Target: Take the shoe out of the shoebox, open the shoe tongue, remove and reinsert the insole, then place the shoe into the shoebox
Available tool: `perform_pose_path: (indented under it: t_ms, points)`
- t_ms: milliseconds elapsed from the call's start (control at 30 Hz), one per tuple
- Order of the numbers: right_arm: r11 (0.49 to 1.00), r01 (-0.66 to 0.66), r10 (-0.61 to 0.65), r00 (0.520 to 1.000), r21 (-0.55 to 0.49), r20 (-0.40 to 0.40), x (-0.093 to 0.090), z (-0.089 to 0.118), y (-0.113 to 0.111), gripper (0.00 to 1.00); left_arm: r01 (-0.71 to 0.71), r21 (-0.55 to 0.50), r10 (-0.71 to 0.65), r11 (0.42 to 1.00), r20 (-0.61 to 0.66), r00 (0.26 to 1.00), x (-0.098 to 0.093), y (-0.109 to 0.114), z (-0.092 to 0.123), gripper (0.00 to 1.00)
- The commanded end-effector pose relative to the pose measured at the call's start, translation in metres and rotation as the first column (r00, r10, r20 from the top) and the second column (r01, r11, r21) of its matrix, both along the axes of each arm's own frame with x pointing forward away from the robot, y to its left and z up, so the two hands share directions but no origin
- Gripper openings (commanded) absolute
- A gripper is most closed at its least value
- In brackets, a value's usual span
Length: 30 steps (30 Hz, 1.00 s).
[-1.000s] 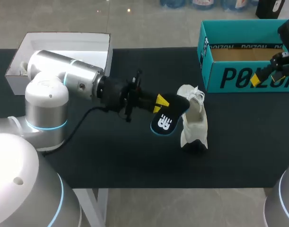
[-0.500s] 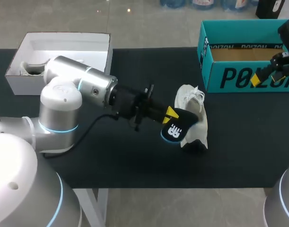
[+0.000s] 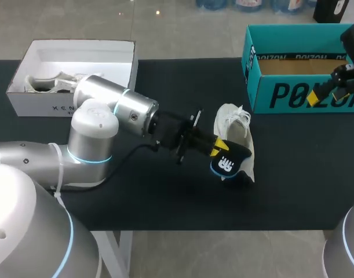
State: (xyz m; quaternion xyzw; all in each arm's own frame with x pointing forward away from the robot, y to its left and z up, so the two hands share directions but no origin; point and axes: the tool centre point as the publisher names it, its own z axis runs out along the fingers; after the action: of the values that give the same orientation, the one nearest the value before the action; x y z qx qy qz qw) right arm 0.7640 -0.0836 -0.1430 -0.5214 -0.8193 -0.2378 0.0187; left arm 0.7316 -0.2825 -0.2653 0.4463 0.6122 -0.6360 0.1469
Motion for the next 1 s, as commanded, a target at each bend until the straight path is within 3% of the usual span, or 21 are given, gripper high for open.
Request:
perform_pose_path:
  t_ms: [33, 633, 1000]
  points:
    - [1.0, 0.0, 0.0, 1.0, -0.002, -0.002, 0.001, 0.0, 0.0, 1.0, 0.011, 0.009, -0.011, 1.0, -0.003, 1.0, 0.012, -0.009, -0.007, 0.0]
    - [1.0, 0.0, 0.0, 1.0, -0.002, -0.002, 0.001, 0.0, 0.0, 1.0, 0.044, 0.07, -0.043, 0.997, -0.02, 0.999, 0.049, -0.039, -0.034, 0.0]
    - [1.0, 0.0, 0.0, 1.0, -0.002, -0.002, 0.001, 0.0, 0.0, 1.0, 0.048, 0.149, -0.047, 0.988, -0.006, 0.999, 0.071, -0.036, -0.05, 0.0]
